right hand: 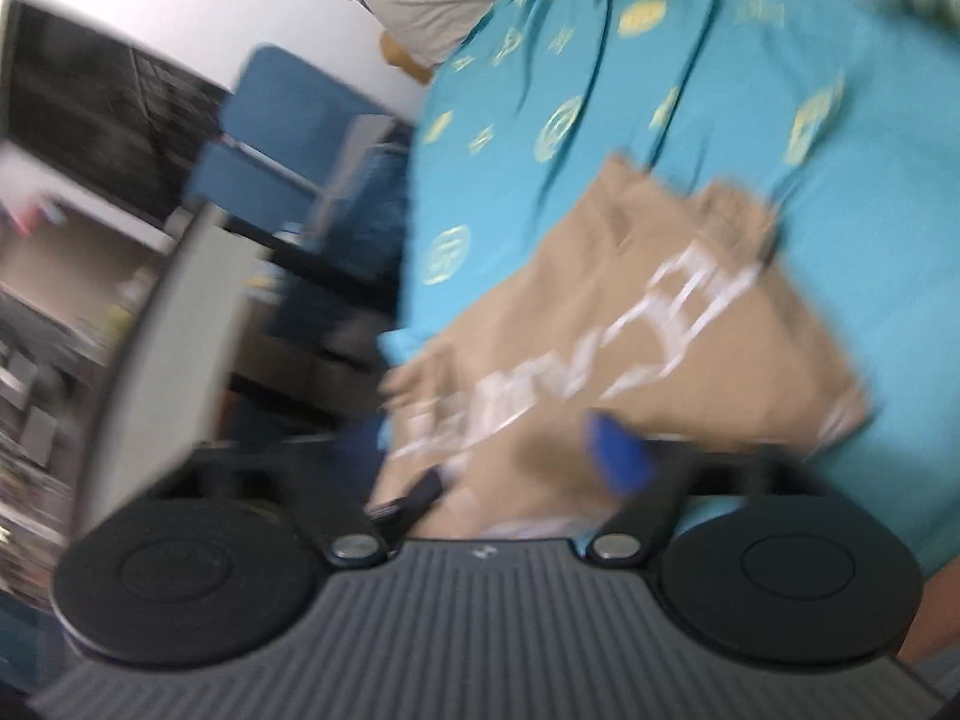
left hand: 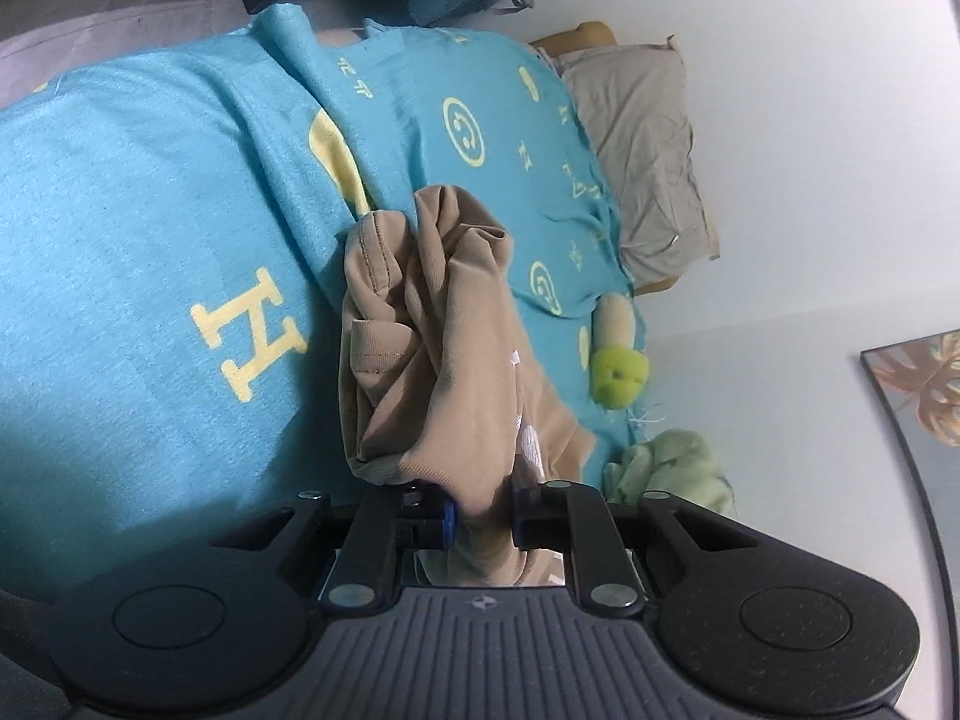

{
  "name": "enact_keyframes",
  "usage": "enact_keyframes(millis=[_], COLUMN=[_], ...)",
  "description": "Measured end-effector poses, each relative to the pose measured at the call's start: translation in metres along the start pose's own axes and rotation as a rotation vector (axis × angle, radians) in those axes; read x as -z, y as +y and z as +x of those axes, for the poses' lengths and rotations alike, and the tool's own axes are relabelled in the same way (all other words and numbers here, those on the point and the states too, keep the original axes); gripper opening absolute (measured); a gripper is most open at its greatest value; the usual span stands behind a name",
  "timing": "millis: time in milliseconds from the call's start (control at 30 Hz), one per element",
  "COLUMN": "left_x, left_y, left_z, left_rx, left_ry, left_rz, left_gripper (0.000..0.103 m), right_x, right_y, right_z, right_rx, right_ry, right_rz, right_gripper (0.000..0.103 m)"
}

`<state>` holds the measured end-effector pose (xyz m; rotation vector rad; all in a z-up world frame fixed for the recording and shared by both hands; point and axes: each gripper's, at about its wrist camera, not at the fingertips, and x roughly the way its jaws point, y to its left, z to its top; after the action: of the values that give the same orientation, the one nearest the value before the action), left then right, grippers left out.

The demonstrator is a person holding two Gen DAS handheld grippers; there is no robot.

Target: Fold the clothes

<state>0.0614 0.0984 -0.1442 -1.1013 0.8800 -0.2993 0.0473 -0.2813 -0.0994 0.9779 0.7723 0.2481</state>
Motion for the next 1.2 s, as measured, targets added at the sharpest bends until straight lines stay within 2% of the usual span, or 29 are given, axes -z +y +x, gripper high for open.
enact_keyframes(millis=[67, 200, 267, 333, 467, 533, 567, 633, 667, 700, 767, 867, 1000, 1200], left_x=[0.0, 0.001, 0.003, 0.004, 0.005, 0.005, 0.004, 0.003, 0.003, 0.003, 0.003, 0.006, 0.017, 0.067], left_y=[0.002, 0.008, 0.009, 0.01, 0.011, 0.01, 0.009, 0.009, 0.008, 0.007, -0.001, -0.029, -0.085, -0.195], left_z=[-0.002, -0.005, -0.006, -0.008, -0.014, -0.018, -0.019, -0.022, -0.024, -0.026, -0.03, -0.04, -0.049, -0.039], left_rx=[0.014, 0.049, 0.055, 0.065, 0.086, 0.095, 0.096, 0.095, 0.094, 0.092, 0.088, 0.104, 0.121, 0.207], left_ry=[-0.002, -0.02, -0.022, -0.03, -0.043, -0.049, -0.052, -0.047, -0.043, -0.035, -0.02, 0.005, 0.044, 0.124], left_rz=[-0.016, -0.042, -0.039, -0.041, -0.047, -0.043, -0.041, -0.047, -0.051, -0.059, -0.066, -0.039, 0.013, 0.144], left_gripper=[0.016, 0.016, 0.015, 0.014, 0.013, 0.013, 0.013, 0.012, 0.012, 0.012, 0.012, 0.012, 0.012, 0.012], right_x=[0.009, 0.029, 0.036, 0.034, 0.026, 0.024, 0.023, 0.023, 0.024, 0.023, 0.019, 0.014, 0.002, -0.033], right_y=[-0.006, -0.017, -0.024, -0.034, -0.056, -0.058, -0.059, -0.057, -0.055, -0.051, -0.04, -0.025, -0.007, 0.007], right_z=[0.005, 0.033, 0.046, 0.05, 0.038, 0.033, 0.031, 0.028, 0.026, 0.022, 0.014, -0.009, -0.054, -0.157], right_rx=[-0.066, -0.122, -0.107, -0.069, 0.02, 0.048, 0.055, 0.069, 0.076, 0.082, 0.093, 0.097, 0.078, 0.028], right_ry=[0.052, 0.2, 0.231, 0.179, 0.011, -0.031, -0.042, -0.063, -0.074, -0.087, -0.109, -0.153, -0.207, -0.328], right_rz=[0.11, 0.264, 0.325, 0.368, 0.45, 0.446, 0.444, 0.428, 0.414, 0.382, 0.329, 0.268, 0.254, 0.244], right_gripper=[0.103, 0.103, 0.103, 0.103, 0.101, 0.088, 0.071, 0.055, 0.041, 0.035, 0.028, 0.025, 0.025, 0.025])
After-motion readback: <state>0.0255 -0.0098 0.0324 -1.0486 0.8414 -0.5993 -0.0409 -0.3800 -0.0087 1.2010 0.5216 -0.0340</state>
